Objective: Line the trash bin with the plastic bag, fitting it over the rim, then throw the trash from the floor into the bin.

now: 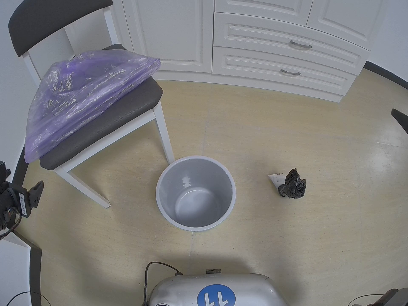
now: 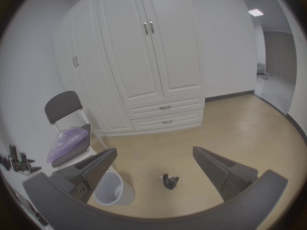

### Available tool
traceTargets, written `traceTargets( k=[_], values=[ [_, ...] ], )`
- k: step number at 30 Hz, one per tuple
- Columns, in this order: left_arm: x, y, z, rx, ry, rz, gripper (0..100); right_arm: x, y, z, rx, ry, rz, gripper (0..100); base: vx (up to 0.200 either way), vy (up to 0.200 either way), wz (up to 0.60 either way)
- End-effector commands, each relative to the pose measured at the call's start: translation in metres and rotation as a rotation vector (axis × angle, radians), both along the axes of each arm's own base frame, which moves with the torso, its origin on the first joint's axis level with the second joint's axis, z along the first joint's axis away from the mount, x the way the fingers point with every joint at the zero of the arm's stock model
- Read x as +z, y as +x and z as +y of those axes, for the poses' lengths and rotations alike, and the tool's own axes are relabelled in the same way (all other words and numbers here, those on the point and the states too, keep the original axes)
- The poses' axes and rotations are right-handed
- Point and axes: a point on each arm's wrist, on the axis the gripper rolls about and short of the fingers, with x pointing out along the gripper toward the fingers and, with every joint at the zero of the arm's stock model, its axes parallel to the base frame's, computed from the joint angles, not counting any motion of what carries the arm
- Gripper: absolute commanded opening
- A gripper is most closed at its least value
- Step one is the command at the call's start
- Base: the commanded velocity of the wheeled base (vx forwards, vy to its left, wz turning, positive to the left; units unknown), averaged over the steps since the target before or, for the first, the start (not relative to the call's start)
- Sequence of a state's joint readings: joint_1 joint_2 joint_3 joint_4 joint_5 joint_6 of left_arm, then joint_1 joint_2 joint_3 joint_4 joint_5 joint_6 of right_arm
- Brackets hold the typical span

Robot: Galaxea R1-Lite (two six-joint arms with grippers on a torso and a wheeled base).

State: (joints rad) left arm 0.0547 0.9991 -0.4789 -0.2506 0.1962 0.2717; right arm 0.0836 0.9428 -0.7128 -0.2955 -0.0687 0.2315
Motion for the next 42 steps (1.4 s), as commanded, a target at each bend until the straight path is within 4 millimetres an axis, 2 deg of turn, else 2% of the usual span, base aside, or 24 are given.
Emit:
traceTargets(
  k=[1,3,7,11,13,17,29,42],
  values=[
    [-0.009,0.004,0.017,0.105,0.047,0.064,100,-0.011,0.04,0.016,0.001,0.048,0.058,100,0.0,0.0,0.0],
    [-0.013,0.006,0.029,0.151,0.069,0.089,100,-0.013,0.052,0.028,-0.038,0.07,0.049,100,0.0,0.0,0.0],
    [-0.013,0.018,0.043,0.132,0.045,0.052,100,-0.015,0.054,0.037,-0.025,0.073,0.044,100,0.0,0.0,0.0],
    [-0.017,0.027,0.055,0.125,0.034,0.048,100,-0.017,0.055,0.039,-0.015,0.075,0.051,100,0.0,0.0,0.0],
    [-0.022,0.039,0.068,0.129,0.02,0.045,100,-0.018,0.057,0.04,-0.011,0.091,0.06,100,0.0,0.0,0.0],
    [-0.024,0.049,0.077,0.15,0.027,0.002,100,-0.021,0.061,0.041,-0.011,0.089,0.073,100,0.0,0.0,0.0],
    [-0.039,0.077,0.092,0.139,0.001,-0.043,100,-0.02,0.069,0.043,-0.014,0.11,0.066,100,0.0,0.0,0.0],
    [-0.041,0.093,0.103,0.162,-0.007,-0.117,100,-0.022,0.081,0.046,-0.027,0.136,0.086,100,0.0,0.0,0.0]
  ],
)
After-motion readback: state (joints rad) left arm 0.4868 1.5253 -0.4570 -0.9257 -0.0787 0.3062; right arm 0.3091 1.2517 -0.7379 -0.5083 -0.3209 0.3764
